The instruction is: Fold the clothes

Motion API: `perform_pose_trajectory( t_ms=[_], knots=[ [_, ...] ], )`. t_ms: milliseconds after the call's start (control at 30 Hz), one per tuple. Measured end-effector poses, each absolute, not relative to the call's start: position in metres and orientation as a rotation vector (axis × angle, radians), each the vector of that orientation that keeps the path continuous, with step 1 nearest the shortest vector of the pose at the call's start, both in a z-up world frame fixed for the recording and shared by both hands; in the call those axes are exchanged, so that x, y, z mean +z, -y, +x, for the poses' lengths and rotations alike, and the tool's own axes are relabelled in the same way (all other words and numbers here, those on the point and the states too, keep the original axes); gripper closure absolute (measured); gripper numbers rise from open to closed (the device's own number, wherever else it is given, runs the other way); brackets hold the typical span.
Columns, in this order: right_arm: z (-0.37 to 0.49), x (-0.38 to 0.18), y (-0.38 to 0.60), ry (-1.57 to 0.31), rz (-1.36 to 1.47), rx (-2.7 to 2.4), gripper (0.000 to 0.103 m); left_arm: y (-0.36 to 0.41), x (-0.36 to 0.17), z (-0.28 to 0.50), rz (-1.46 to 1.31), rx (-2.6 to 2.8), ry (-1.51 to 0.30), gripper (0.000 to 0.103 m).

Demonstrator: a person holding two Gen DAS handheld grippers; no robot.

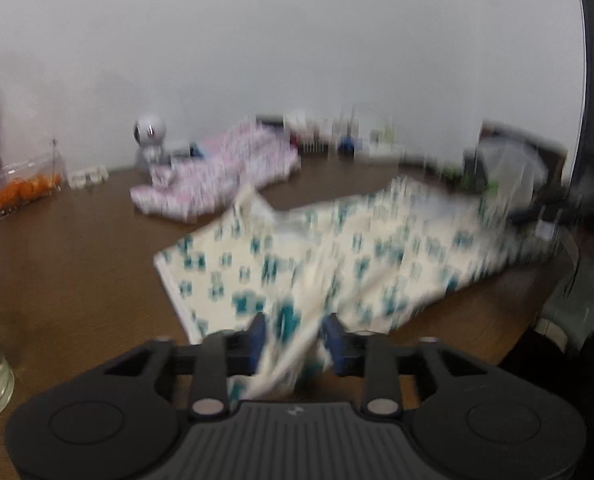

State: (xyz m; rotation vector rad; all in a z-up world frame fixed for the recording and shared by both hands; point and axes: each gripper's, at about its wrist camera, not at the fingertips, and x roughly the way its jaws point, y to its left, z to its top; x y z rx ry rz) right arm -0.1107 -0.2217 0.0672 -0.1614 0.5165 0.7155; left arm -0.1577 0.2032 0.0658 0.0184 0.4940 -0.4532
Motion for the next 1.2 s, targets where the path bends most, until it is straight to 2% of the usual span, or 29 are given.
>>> perform_pose_trajectory(
  t_ms=[67,133,300,367,433,500,533,567,633,800,967,1000,1033,1067,1100,1200],
  knots=[
    [-0.102,0.068,0.209,-0.524,-0.109,0.702,0.091,-0.200,0.077,-0.152,-0.026,-0.459,-0.439,0.060],
    [-0.092,0.061,0.192,-0.560,-0.115,0.694,0.091,-0.187,0.075,-0.138,-0.002,-0.365,-0.439,0.047],
    [-0.082,0.035,0.169,-0.656,-0.196,0.672,0.090,-0.160,0.054,-0.106,0.079,-0.210,-0.568,0.049],
    [-0.083,0.037,0.175,-0.668,-0.175,0.677,0.080,-0.154,0.051,-0.098,0.098,-0.192,-0.605,0.048],
    [-0.080,0.044,0.180,-0.682,-0.145,0.686,0.073,-0.151,0.061,-0.087,0.103,-0.141,-0.594,0.031],
    [-0.070,0.063,0.184,-0.649,-0.081,0.692,0.068,-0.147,0.073,-0.069,0.089,-0.086,-0.564,0.028],
    [-0.065,0.073,0.186,-0.625,-0.047,0.693,0.062,-0.146,0.078,-0.057,0.080,-0.080,-0.553,0.028],
    [-0.056,0.083,0.187,-0.595,-0.023,0.666,0.052,-0.146,0.082,-0.043,0.069,-0.075,-0.549,0.028],
    [-0.029,0.098,0.192,-0.576,0.017,0.551,0.044,-0.146,0.087,-0.013,0.039,-0.043,-0.550,0.027],
    [0.046,0.102,0.206,-0.688,0.197,0.378,0.044,-0.141,0.075,0.058,-0.048,-0.025,-0.662,0.028],
    [0.086,0.072,0.199,-0.812,0.348,0.333,0.044,-0.124,0.055,0.079,-0.012,-0.107,-0.690,0.027],
    [0.090,0.064,0.195,-0.826,0.354,0.318,0.046,-0.121,0.051,0.081,0.004,-0.124,-0.692,0.029],
    [0.092,0.056,0.193,-0.831,0.361,0.303,0.058,-0.118,0.046,0.082,0.017,-0.133,-0.698,0.046],
    [0.094,0.050,0.192,-0.834,0.358,0.294,0.081,-0.116,0.042,0.082,0.025,-0.137,-0.706,0.063],
    [0.095,0.044,0.191,-0.837,0.355,0.285,0.088,-0.114,0.039,0.082,0.033,-0.139,-0.714,0.099],
    [0.091,0.042,0.190,-0.808,0.353,0.303,0.096,-0.110,0.038,0.072,0.060,-0.136,-0.680,0.101]
  ],
)
